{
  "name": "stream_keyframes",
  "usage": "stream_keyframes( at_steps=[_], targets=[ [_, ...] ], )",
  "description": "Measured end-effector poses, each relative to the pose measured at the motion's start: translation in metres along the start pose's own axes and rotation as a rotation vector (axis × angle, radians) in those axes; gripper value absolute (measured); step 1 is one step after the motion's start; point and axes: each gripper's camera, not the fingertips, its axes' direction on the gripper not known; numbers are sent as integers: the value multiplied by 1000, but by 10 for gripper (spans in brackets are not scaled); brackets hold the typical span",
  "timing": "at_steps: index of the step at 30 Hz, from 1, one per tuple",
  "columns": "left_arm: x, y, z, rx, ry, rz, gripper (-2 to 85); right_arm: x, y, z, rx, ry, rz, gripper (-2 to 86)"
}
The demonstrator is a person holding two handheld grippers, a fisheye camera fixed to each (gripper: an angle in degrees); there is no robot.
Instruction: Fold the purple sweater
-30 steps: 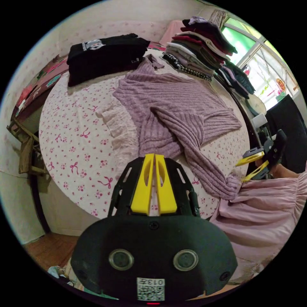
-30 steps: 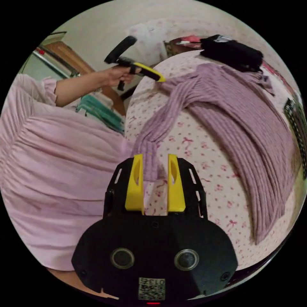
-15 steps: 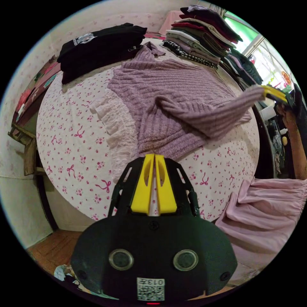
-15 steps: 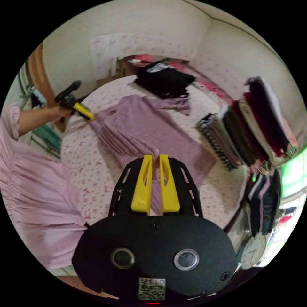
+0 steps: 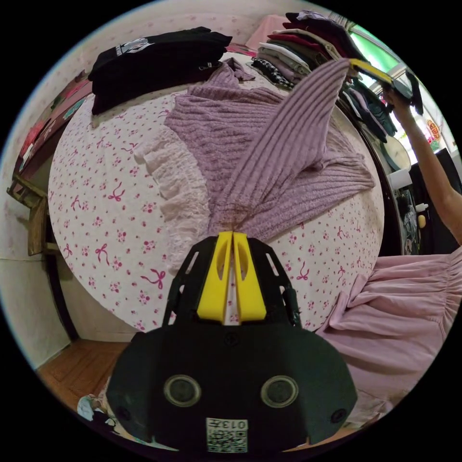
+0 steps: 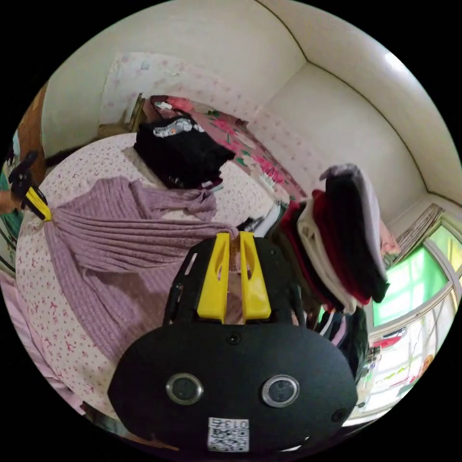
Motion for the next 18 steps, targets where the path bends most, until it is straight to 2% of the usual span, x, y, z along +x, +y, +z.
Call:
stream_keyframes(
  at_steps=[5,10,11,15,18],
  targets=[
    [18,-8,-4,-26,-87,-23,-3,10,-56,5,137,1,-47,22],
    [79,-35,-22,88,-210,118,-2,-2,-63,72,54,-44,-64,25],
    [86,-40,-22,108,-206,145,-2,-5,-63,89,39,-68,-72,25],
    [136,-89,10,113,7,359,-3,-6,-74,131,32,-84,-101,28],
    [159,-122,45,49,-41,444,-3,14,-85,151,57,-80,-100,29]
  ],
)
